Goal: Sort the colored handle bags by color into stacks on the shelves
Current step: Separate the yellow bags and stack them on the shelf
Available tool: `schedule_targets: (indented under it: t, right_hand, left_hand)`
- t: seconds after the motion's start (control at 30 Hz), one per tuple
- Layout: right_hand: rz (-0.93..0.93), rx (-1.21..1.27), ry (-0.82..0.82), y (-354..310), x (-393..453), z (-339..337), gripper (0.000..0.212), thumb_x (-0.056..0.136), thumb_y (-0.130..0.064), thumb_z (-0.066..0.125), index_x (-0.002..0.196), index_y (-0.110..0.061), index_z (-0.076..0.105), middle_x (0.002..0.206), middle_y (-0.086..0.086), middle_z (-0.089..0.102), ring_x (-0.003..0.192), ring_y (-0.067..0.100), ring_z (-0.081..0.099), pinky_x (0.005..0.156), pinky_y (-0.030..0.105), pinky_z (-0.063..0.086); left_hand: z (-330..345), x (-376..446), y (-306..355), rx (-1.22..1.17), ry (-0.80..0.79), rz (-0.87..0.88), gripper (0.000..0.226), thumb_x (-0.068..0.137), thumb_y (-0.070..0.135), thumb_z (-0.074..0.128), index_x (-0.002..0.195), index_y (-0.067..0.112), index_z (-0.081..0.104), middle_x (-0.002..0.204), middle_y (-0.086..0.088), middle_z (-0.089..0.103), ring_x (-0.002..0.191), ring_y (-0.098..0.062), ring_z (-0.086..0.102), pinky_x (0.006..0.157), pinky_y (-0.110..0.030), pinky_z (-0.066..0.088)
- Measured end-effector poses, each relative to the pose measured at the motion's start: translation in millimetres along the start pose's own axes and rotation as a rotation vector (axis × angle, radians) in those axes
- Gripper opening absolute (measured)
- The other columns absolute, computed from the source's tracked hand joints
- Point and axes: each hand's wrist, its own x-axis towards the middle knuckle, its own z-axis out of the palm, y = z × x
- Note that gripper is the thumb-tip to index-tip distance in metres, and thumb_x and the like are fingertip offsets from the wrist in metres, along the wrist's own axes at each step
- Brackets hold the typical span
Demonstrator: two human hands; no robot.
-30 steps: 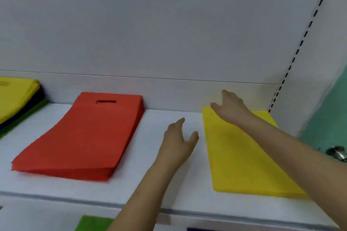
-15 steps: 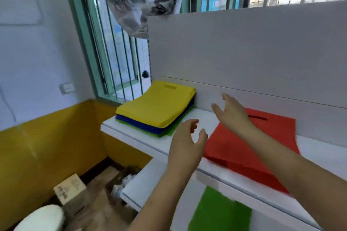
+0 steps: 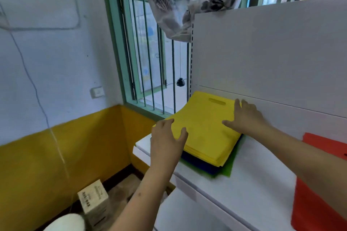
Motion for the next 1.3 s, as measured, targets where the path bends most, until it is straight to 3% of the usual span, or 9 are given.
schedule_targets:
  t: [0.13, 0.3, 0.53, 0.7, 0.8, 0.87, 1.07, 1.2, 1.3]
  right_hand:
    - [-0.004, -0.127, -0.139, 5.1, 40.7, 10.1, 0.122, 0.076, -0.071, 0.062, 0.151, 0.002, -0.001, 0.159, 0.019, 0.009, 0.141, 0.042, 0.023, 0.111, 0.047, 0.033]
    - [-0.025, -0.273, -0.143, 3.4, 61.3, 25.6, 0.108, 0.080, -0.069, 0.058, 0.150, 0.003, 0.015, 0.157, 0.017, 0.019, 0.134, 0.040, 0.035, 0.103, 0.044, 0.041]
    - [-0.033, -0.297, -0.128, 6.7, 64.1, 32.5, 0.095, 0.083, -0.068, 0.054, 0.151, -0.013, 0.018, 0.158, 0.007, 0.022, 0.138, 0.033, 0.032, 0.105, 0.041, 0.037]
    - [-0.110, -0.420, -0.018, -3.6, 47.8, 41.3, 0.055, 0.101, -0.041, 0.039, 0.150, -0.020, 0.025, 0.158, 0.007, 0.024, 0.145, 0.033, 0.020, 0.118, 0.046, 0.018]
    - [-0.016, -0.357, -0.026, -5.2, 34.8, 43.1, 0.049, 0.105, -0.037, 0.027, 0.152, -0.038, 0.016, 0.162, 0.013, 0.003, 0.147, 0.039, 0.007, 0.118, 0.055, 0.005]
    - [0.079, -0.162, -0.012, -0.7, 23.2, 29.2, 0.047, 0.105, -0.038, 0.026, 0.152, -0.040, 0.019, 0.161, 0.018, 0.002, 0.143, 0.041, 0.021, 0.114, 0.049, 0.021]
    - [0.204, 0.387, 0.235, 34.5, -47.1, -33.1, 0.035, 0.101, -0.024, 0.045, 0.134, -0.033, 0.056, 0.127, 0.004, 0.064, 0.114, 0.023, 0.059, 0.086, 0.029, 0.044]
    - [0.312, 0.529, 0.464, 61.6, -120.8, -73.4, 0.034, 0.095, -0.014, 0.056, 0.120, -0.035, 0.066, 0.111, -0.024, 0.061, 0.100, -0.012, 0.050, 0.073, -0.003, 0.033]
    - [0.437, 0.536, 0.582, 98.8, -177.8, -93.1, 0.030, 0.092, -0.018, 0.061, 0.118, -0.032, 0.069, 0.115, -0.020, 0.064, 0.101, -0.009, 0.051, 0.074, -0.007, 0.032]
  left_hand:
    - [16.8, 56.1, -25.4, 0.264, -0.090, -0.033, 0.077, 0.090, 0.061, 0.052, 0.150, 0.017, 0.033, 0.155, -0.006, 0.031, 0.144, -0.024, 0.023, 0.114, -0.039, 0.027]
    - [45.4, 83.8, -55.0, 0.352, -0.309, -0.198, 0.101, 0.082, 0.079, 0.043, 0.157, 0.021, 0.008, 0.164, -0.004, 0.008, 0.150, -0.029, 0.011, 0.120, -0.050, 0.016]
    - [48.7, 87.4, -50.9, 0.548, -0.366, -0.104, 0.069, 0.090, 0.075, 0.029, 0.149, 0.039, 0.030, 0.165, -0.002, 0.003, 0.150, -0.033, -0.007, 0.116, -0.062, -0.004]
    - [51.2, 81.0, -33.2, 0.632, -0.380, 0.083, 0.039, 0.102, 0.050, 0.031, 0.135, 0.042, 0.050, 0.165, -0.005, 0.003, 0.149, -0.034, -0.012, 0.116, -0.062, -0.008]
    - [47.9, 77.5, -20.8, 0.459, -0.418, 0.125, 0.041, 0.105, 0.031, 0.031, 0.144, 0.031, 0.042, 0.164, -0.011, 0.001, 0.150, -0.034, -0.006, 0.121, -0.051, 0.002]
    - [41.2, 73.7, -3.8, 0.206, -0.451, 0.110, 0.047, 0.105, 0.019, 0.029, 0.152, 0.022, 0.028, 0.163, -0.015, 0.002, 0.148, -0.034, 0.013, 0.118, -0.041, 0.020]
    - [26.9, 57.5, 39.9, -0.392, -0.558, 0.138, 0.055, 0.107, 0.017, 0.030, 0.156, 0.029, 0.008, 0.163, -0.001, 0.013, 0.147, -0.016, 0.019, 0.111, -0.023, 0.022]
    - [24.2, 34.2, 83.1, -0.733, -0.687, 0.027, 0.053, 0.105, 0.012, 0.034, 0.152, 0.035, 0.024, 0.138, 0.020, 0.038, 0.111, -0.001, 0.049, 0.092, -0.016, 0.041]
    - [29.8, 2.3, 124.6, -0.852, -0.782, -0.057, 0.057, 0.101, 0.010, 0.037, 0.152, 0.034, 0.030, 0.148, 0.016, 0.037, 0.121, -0.006, 0.049, 0.096, -0.026, 0.044]
